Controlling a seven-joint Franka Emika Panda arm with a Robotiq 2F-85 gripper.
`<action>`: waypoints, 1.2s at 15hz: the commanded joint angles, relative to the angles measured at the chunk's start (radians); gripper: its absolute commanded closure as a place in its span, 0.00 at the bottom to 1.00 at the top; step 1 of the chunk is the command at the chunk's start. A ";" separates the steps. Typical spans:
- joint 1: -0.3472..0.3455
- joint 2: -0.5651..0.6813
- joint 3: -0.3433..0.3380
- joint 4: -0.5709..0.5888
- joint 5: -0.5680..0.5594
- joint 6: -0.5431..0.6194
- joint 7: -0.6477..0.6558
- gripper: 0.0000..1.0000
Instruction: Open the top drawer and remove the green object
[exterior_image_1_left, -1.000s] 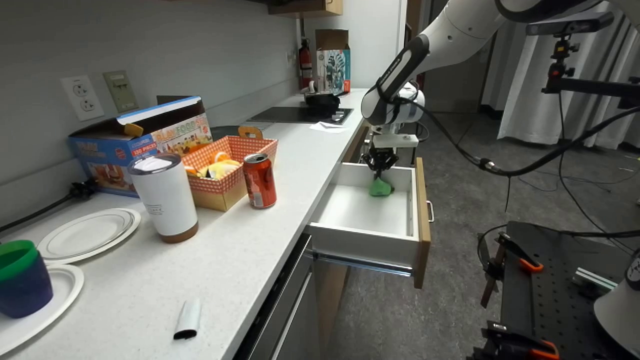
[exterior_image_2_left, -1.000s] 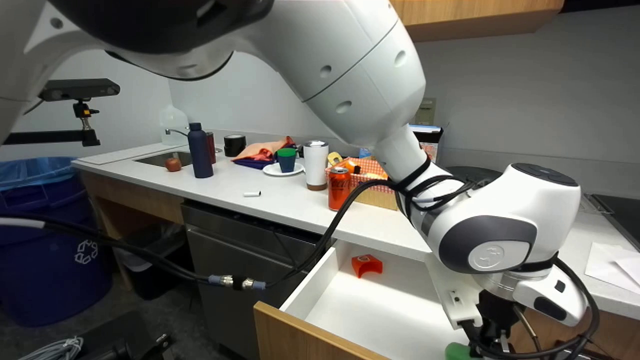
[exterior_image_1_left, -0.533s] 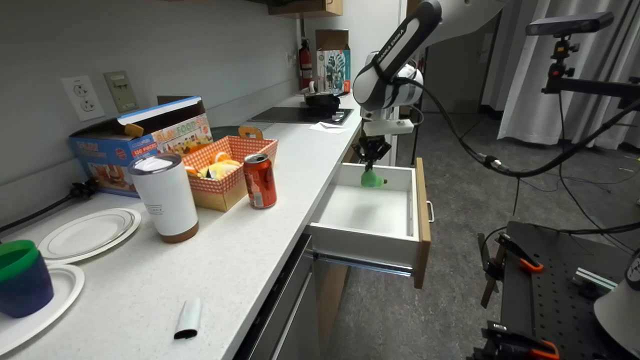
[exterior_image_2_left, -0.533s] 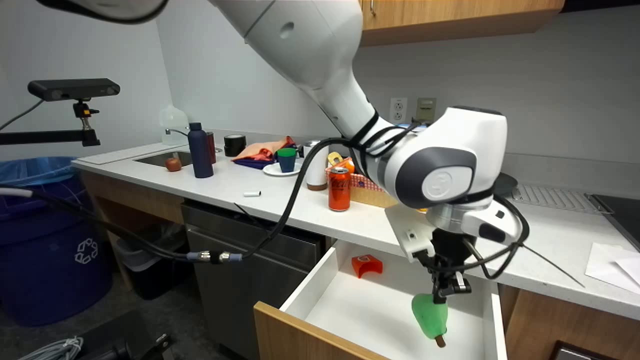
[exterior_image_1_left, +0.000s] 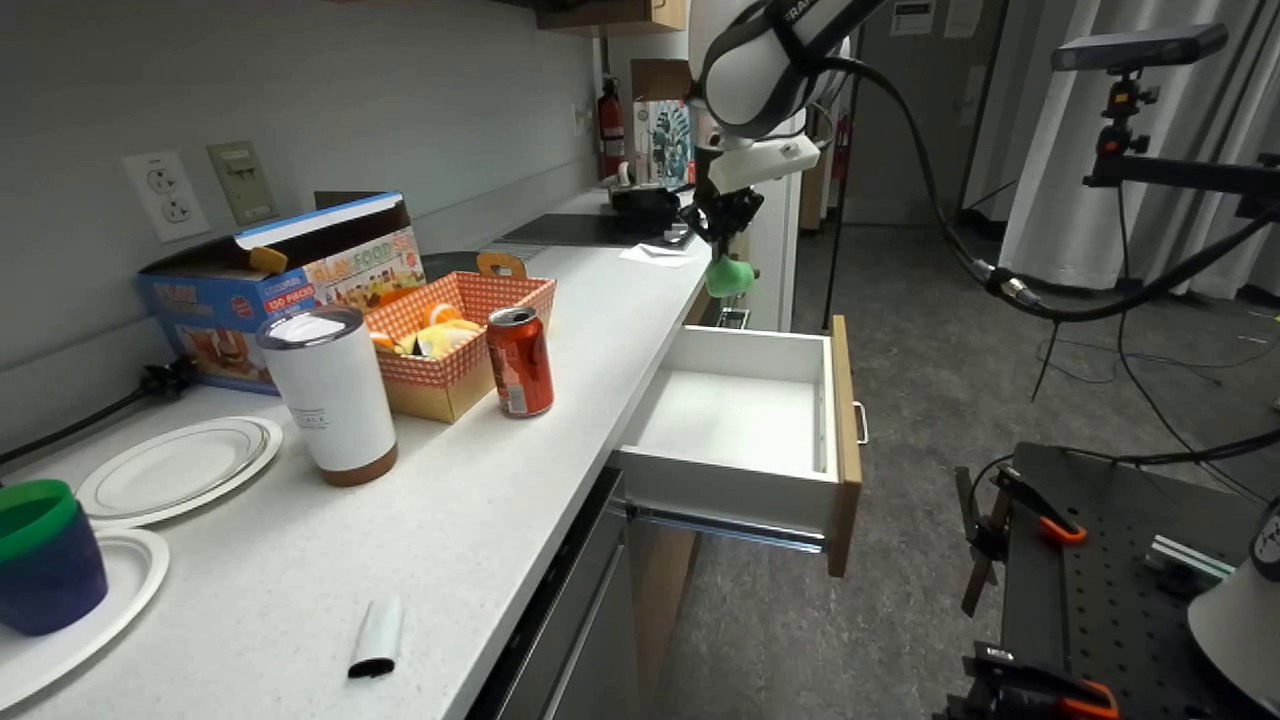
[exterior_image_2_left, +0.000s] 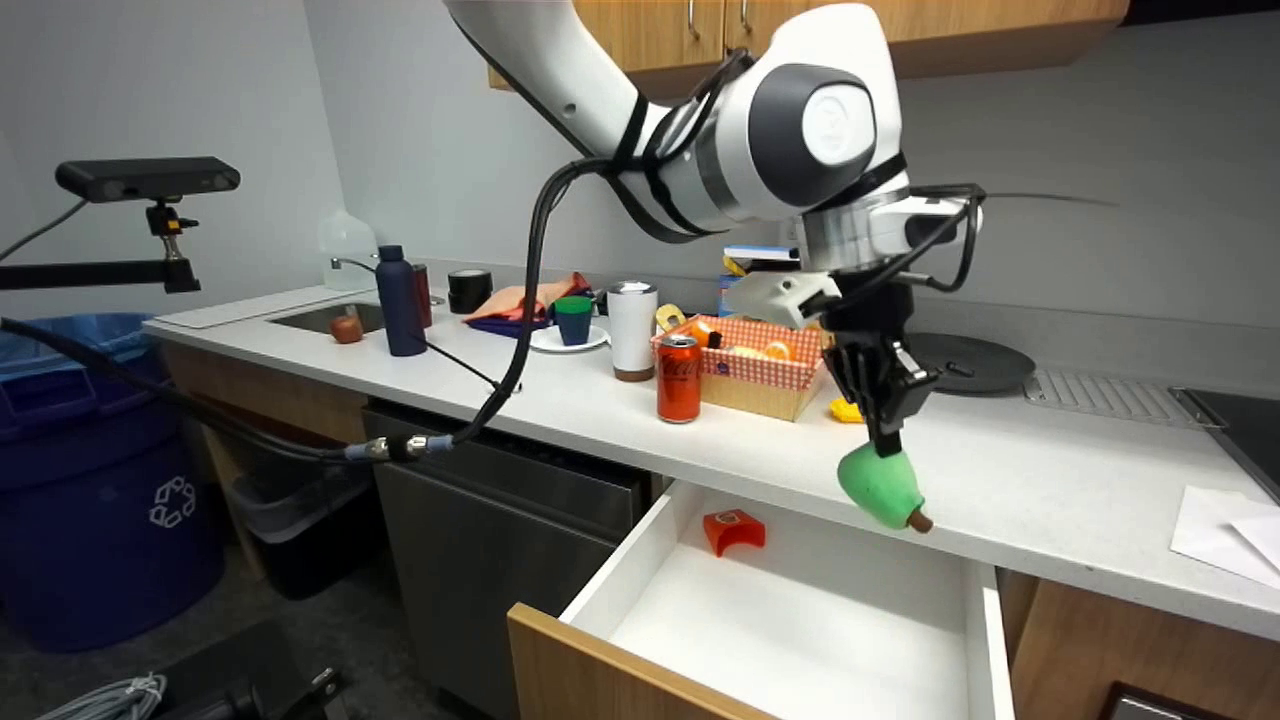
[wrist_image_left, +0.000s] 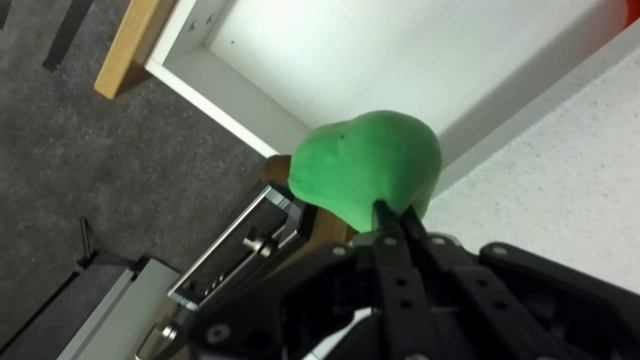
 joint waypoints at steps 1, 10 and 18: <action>0.031 -0.058 0.021 0.017 -0.121 0.012 0.015 0.99; 0.061 0.004 0.104 0.119 -0.263 0.297 -0.077 0.99; 0.047 0.177 0.240 0.216 -0.046 0.519 -0.346 0.99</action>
